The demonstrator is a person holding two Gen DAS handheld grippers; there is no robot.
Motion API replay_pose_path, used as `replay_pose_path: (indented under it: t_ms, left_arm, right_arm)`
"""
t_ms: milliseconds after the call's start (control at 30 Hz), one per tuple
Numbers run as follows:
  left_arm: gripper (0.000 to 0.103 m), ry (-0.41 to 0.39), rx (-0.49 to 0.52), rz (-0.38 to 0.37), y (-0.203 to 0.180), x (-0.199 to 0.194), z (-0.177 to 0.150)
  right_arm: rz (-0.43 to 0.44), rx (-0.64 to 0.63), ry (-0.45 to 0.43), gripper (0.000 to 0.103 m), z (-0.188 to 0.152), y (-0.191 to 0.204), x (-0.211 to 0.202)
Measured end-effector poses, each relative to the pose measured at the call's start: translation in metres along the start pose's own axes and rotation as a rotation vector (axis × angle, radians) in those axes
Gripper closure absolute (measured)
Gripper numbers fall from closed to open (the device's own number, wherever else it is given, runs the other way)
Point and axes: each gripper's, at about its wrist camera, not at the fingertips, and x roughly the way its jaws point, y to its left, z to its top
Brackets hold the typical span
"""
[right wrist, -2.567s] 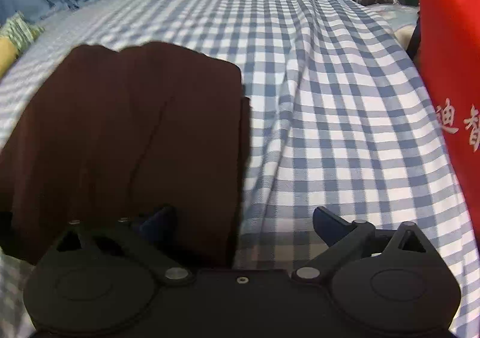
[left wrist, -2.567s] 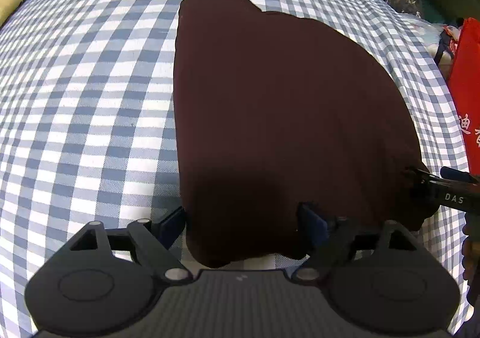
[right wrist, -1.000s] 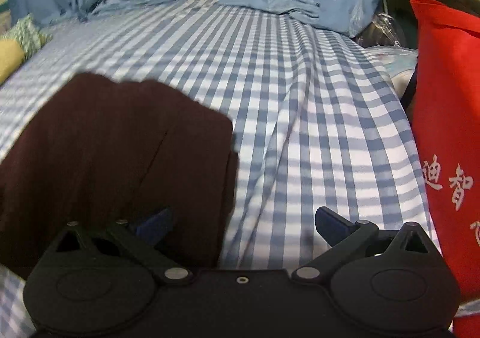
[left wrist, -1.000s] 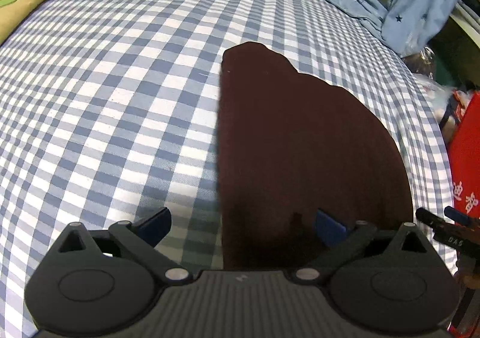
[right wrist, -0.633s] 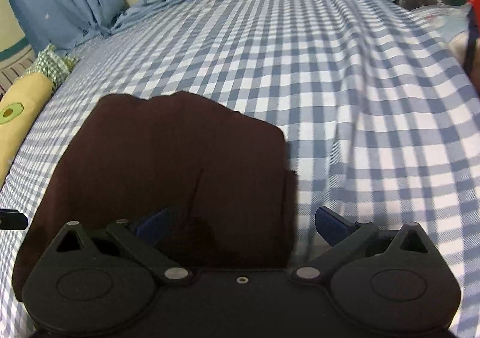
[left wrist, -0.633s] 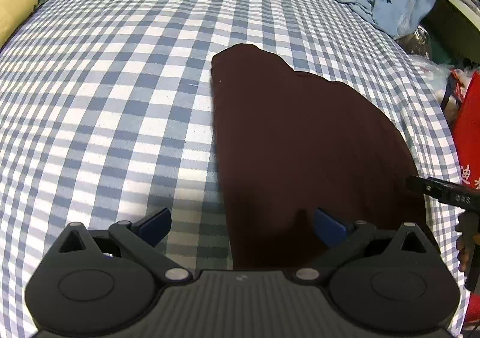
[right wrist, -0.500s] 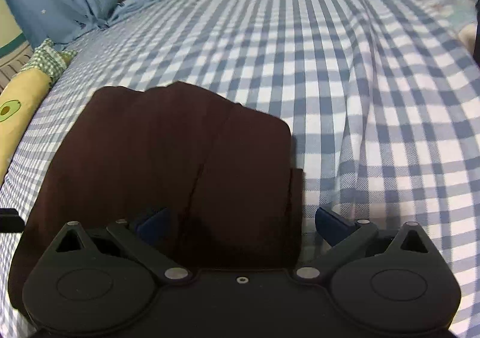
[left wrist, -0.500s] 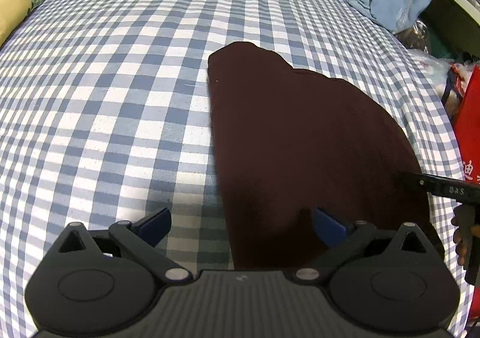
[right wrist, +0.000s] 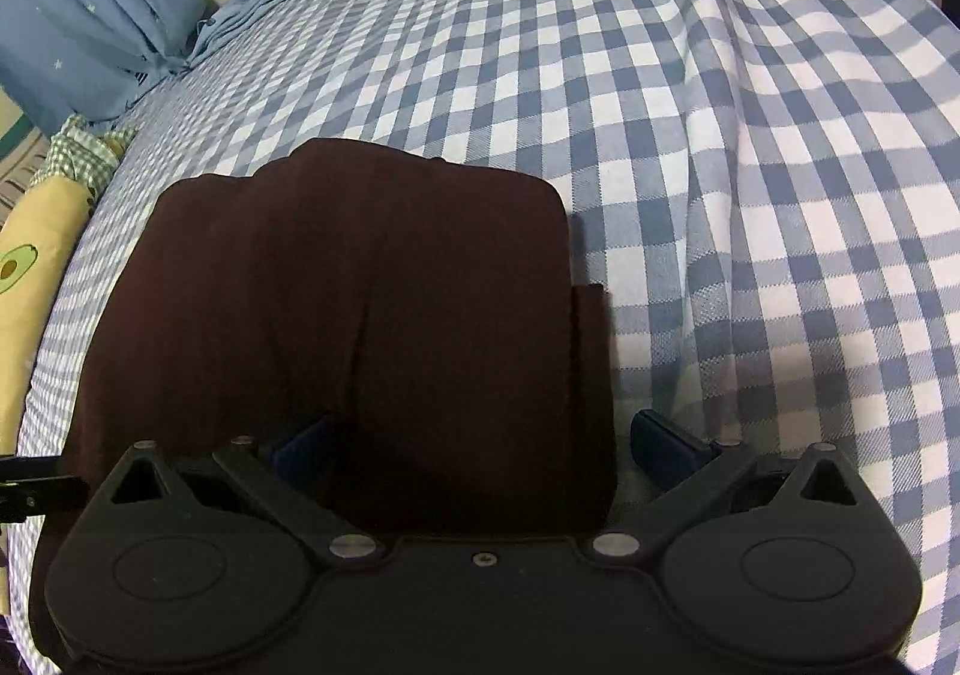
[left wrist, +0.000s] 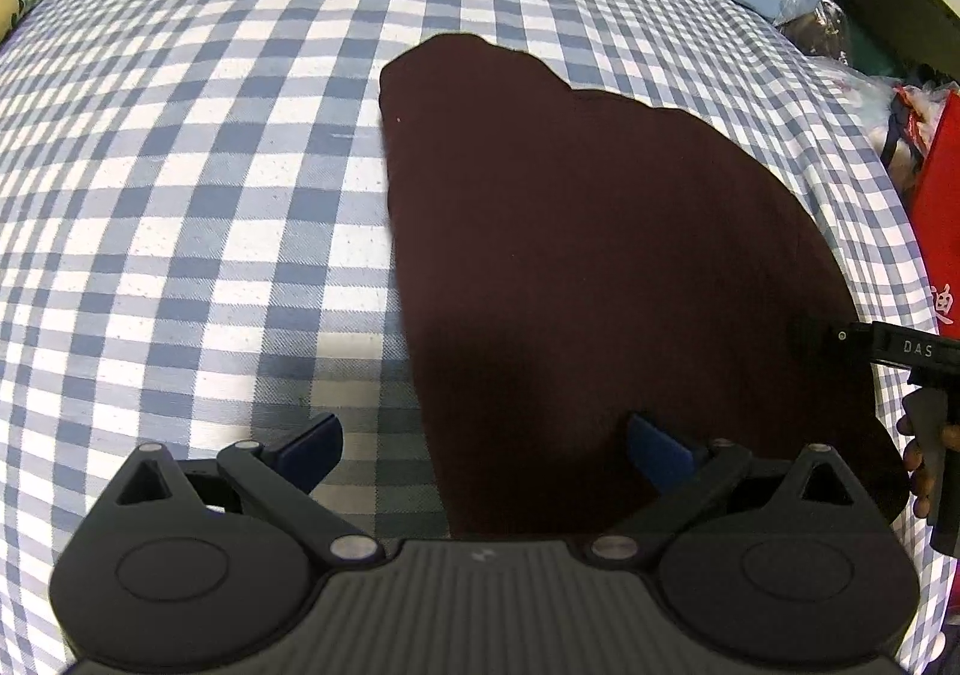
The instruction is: Fold small clothes
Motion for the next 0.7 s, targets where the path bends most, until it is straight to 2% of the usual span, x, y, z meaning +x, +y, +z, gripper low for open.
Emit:
replay_pose_path:
  t_ms: [233, 367, 567, 700]
  left_arm:
    - [0.000, 0.016, -0.019, -0.026, 0.005, 0.016, -0.002]
    - [0.000, 0.044, -0.025, -0.047, 0.010, 0.028, -0.001]
    - [0.000, 0.069, 0.030, -0.064, 0.011, 0.032, 0.006]
    - [0.000, 0.089, 0.014, -0.085, 0.013, 0.037, 0.008]
  right_arm:
    - [-0.011, 0.043, -0.028, 0.000, -0.013, -0.003, -0.004]
    - [-0.037, 0.075, -0.004, 0.000, -0.020, 0.000, -0.006]
    - [-0.077, 0.085, 0.057, 0.000, -0.010, 0.006, 0.000]
    - [-0.093, 0.091, 0.054, 0.000, -0.010, 0.011, 0.000]
